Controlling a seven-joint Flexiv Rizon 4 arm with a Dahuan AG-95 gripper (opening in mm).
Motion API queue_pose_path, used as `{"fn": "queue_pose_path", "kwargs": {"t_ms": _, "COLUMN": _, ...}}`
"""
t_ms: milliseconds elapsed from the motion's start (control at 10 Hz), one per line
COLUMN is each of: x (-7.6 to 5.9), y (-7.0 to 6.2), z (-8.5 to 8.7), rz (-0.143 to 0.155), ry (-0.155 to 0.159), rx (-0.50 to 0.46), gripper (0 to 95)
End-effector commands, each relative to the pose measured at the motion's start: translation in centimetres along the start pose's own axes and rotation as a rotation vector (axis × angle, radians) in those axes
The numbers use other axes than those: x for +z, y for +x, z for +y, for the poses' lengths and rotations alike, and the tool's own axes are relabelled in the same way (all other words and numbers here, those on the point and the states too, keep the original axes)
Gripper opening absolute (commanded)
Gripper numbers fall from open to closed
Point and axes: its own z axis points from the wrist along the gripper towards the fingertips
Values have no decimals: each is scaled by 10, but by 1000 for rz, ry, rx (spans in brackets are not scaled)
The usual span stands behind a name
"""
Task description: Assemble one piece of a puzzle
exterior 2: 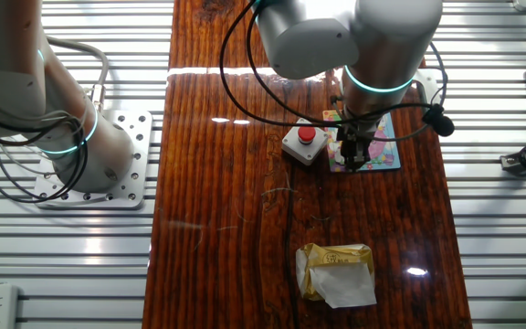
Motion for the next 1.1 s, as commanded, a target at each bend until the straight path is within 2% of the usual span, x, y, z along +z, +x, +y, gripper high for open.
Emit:
{"fn": "queue_pose_path", "kwargs": {"t_ms": 100, "x": 0, "y": 0, "z": 0, "rz": -1, "ry": 0, "rx": 0, "gripper": 380}}
{"fn": "queue_pose_path", "kwargs": {"t_ms": 1100, "x": -1, "y": 2, "z": -3, "rz": -3, "ry": -1, "rx": -3, "gripper": 380}}
